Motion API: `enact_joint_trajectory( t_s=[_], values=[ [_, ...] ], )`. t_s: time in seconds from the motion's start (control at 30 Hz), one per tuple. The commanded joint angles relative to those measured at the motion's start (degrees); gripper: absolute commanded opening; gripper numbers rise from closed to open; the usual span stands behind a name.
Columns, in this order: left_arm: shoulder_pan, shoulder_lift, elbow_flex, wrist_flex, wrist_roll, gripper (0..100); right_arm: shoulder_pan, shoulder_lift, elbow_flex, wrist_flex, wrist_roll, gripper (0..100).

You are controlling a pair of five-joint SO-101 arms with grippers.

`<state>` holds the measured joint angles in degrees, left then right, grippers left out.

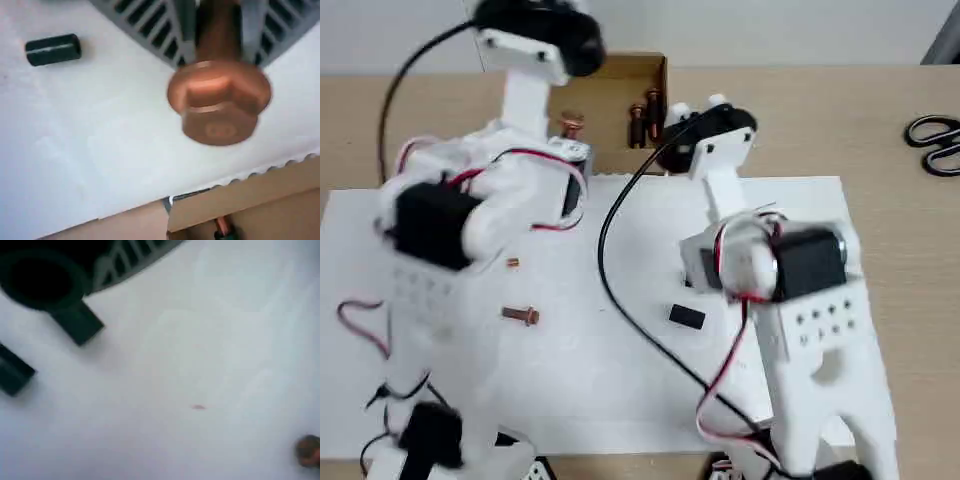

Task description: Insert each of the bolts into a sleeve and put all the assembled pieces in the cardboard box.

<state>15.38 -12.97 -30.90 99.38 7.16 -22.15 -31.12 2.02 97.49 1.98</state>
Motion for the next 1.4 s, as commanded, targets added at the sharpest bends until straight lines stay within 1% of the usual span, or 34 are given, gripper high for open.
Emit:
enact_joint_trajectory(
  t_s=[0.0, 0.2, 0.27, 0.33, 0.47, 0.53, 0.67, 0.77, 0.83, 0.93, 1.03, 1.1, 1.17, 1.27, 1.37],
  values=[
    [0.8, -6.7, 5.6, 0.7, 2.4, 1, -1.4, -4.5, 2.0, -0.5, -2.3, 0.2],
    [1.0, -18.2, 23.0, -1.1, 7.4, 1, -1.4, -14.0, 13.4, -0.5, -2.3, 0.2],
    [1.0, -22.8, 30.8, -3.1, 8.9, 1, -1.3, -17.9, 20.0, -2.4, -2.3, 0.2],
    [1.0, -27.9, 39.2, -6.9, 10.7, 1, -1.3, -22.8, 26.6, -5.7, -2.3, 0.2],
    [0.9, -40.7, 54.9, -17.1, 14.2, 1, -1.3, -33.0, 38.4, -15.6, -2.0, 0.2],
    [0.7, -47.2, 63.6, -23.7, 15.8, 1, -1.3, -37.0, 44.0, -19.5, -2.0, 0.2],
    [0.4, -59.4, 81.7, -36.7, 19.9, 1, -1.3, -42.0, 53.5, -25.5, -2.0, 0.2],
    [0.4, -68.9, 92.2, -45.6, 25.1, 1, -1.3, -44.7, 58.8, -30.3, -2.0, 0.2],
    [-1.0, -74.5, 98.3, -50.6, 26.1, 1, -1.4, -46.6, 62.2, -33.7, -2.0, 0.2],
    [-3.9, -81.8, 105.4, -54.6, 27.6, 1, -1.5, -49.9, 66.5, -37.4, -2.0, 0.2],
    [-4.8, -87.8, 109.8, -55.1, 27.4, 1, -1.6, -53.8, 71.0, -40.5, -1.9, 0.2],
    [-4.2, -91.0, 112.2, -54.9, 27.4, 1, -1.7, -56.5, 73.8, -42.5, -1.9, 0.2],
    [-3.3, -91.3, 113.4, -55.2, 27.0, 1, -2.3, -59.3, 76.7, -45.1, -1.9, 0.2],
    [-1.0, -90.8, 114.8, -55.7, 25.8, 1, -5.8, -64.2, 81.1, -48.9, -0.1, 0.2],
    [0.4, -90.8, 118.0, -60.0, 25.8, 1, -10.2, -69.7, 87.0, -53.2, 3.8, 0.2]
  ],
)
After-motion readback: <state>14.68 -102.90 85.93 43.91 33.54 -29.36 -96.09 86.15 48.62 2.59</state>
